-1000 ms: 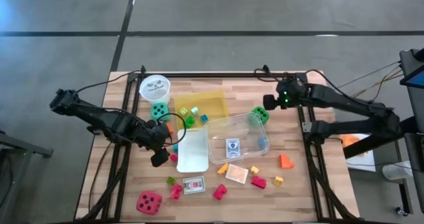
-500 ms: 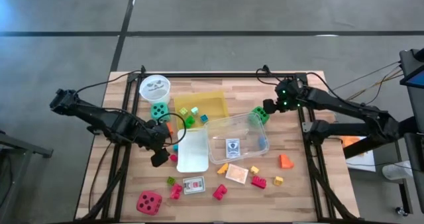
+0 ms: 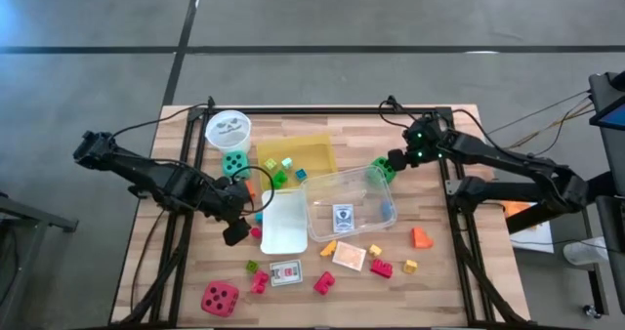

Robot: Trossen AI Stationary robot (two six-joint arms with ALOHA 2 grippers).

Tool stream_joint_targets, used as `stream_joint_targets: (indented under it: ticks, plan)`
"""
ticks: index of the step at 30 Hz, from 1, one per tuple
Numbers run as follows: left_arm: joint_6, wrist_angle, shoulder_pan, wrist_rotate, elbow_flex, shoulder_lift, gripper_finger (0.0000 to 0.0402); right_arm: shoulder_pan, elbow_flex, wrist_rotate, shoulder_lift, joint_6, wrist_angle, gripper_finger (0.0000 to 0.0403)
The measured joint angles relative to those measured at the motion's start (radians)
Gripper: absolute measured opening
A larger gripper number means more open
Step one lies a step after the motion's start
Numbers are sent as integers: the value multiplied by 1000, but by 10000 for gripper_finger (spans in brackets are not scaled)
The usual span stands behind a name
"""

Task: Pick & Place Toys
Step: Put the green dice into the white bin

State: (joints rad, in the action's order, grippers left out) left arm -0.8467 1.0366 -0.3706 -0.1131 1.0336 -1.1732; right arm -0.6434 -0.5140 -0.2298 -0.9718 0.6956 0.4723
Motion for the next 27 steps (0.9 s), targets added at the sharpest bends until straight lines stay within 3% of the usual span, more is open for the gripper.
stream_joint_targets:
  ticks: [20, 23, 27]
  plan:
    - [-18, -123, 0, -53, 0, 0, 300, 3, 34, -72, -158, -93, -81, 253]
    - [-18, -123, 0, -53, 0, 0, 300, 3, 35, -85, -158, -101, -82, 222]
    - [-18, -123, 0, -53, 0, 0, 300, 3, 37, -101, -158, -107, -82, 131]
